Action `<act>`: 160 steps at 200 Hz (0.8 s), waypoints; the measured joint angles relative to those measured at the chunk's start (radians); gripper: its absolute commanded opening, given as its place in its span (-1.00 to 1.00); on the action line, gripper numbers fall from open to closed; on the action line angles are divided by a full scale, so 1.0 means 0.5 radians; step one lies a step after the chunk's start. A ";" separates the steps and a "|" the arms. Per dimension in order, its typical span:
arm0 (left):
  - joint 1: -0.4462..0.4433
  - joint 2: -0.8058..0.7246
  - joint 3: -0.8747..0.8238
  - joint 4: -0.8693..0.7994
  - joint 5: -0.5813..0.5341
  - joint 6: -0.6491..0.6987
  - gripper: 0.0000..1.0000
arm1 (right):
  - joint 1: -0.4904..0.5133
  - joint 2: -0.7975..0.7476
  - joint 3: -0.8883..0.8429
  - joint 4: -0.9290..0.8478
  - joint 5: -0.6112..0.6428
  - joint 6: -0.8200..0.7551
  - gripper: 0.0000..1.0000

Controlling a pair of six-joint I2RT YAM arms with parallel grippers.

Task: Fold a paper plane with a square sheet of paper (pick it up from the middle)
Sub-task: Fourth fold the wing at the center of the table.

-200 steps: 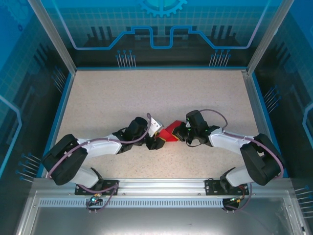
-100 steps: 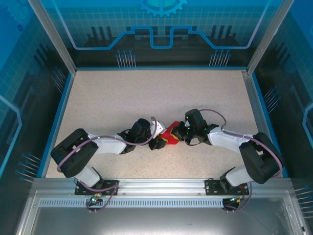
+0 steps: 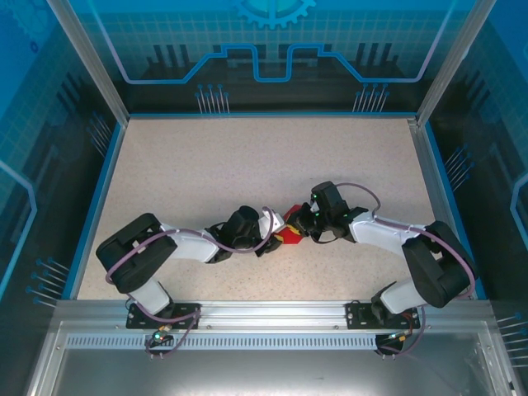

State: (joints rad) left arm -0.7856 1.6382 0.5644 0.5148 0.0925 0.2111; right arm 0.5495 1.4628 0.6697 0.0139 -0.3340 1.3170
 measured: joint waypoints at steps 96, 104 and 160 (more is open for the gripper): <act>-0.002 0.040 -0.005 0.027 0.012 -0.086 -0.72 | -0.103 -0.182 -0.005 -0.184 0.042 -0.131 0.00; -0.002 0.050 -0.005 0.027 0.034 -0.121 -0.73 | -0.113 -0.237 -0.005 -0.208 0.066 -0.172 0.02; 0.022 0.060 0.101 -0.142 0.224 -0.436 -0.75 | -0.136 -0.529 -0.099 -0.321 0.184 -0.529 0.06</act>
State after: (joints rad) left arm -0.7746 1.6680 0.6147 0.4438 0.2047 -0.0067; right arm 0.4816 1.1984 0.6201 -0.1467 -0.2420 1.0523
